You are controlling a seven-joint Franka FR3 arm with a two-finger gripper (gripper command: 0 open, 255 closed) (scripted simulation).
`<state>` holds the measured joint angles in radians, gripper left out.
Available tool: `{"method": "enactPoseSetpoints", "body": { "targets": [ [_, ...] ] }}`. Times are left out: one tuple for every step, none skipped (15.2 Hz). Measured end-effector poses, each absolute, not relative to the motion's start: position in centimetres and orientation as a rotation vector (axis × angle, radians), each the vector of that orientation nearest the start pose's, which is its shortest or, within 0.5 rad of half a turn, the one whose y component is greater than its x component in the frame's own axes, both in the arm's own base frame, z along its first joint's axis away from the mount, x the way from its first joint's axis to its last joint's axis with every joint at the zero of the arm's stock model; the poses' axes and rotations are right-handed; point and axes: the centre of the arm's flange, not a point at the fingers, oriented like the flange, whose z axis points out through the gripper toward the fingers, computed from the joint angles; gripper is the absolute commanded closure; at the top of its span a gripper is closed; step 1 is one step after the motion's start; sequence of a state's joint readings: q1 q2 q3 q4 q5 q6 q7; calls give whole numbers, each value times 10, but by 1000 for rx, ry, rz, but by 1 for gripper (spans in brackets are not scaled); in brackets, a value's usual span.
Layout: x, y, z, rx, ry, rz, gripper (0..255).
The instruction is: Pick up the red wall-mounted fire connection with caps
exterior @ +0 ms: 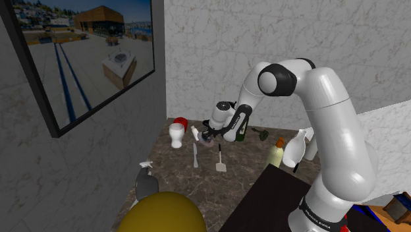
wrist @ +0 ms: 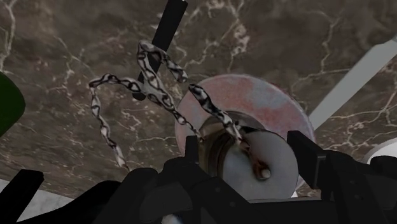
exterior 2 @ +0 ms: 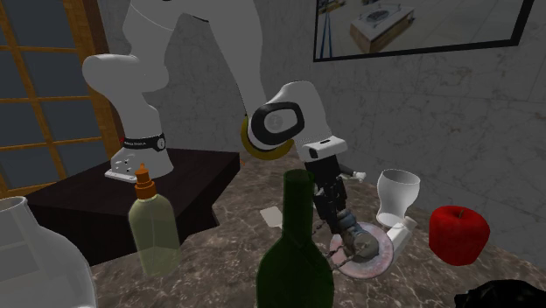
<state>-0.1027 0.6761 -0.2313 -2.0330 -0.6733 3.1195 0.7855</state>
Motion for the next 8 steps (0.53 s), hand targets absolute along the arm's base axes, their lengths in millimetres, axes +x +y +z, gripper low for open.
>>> {"method": "enactPoseSetpoints", "body": {
  "targets": [
    [590, -145, 145, -3205, 597, -685, 255],
    [590, -145, 145, -3205, 597, -686, 255],
    [590, -145, 145, -3205, 597, -686, 255],
    [590, -145, 145, -3205, 597, -687, 255],
    [590, -145, 145, -3205, 597, -687, 255],
    [590, -144, 145, -3205, 596, -686, 255],
    [589, -145, 147, -3206, 596, -684, 255],
    [589, -145, 151, -3206, 597, -682, 255]
  ]
}}
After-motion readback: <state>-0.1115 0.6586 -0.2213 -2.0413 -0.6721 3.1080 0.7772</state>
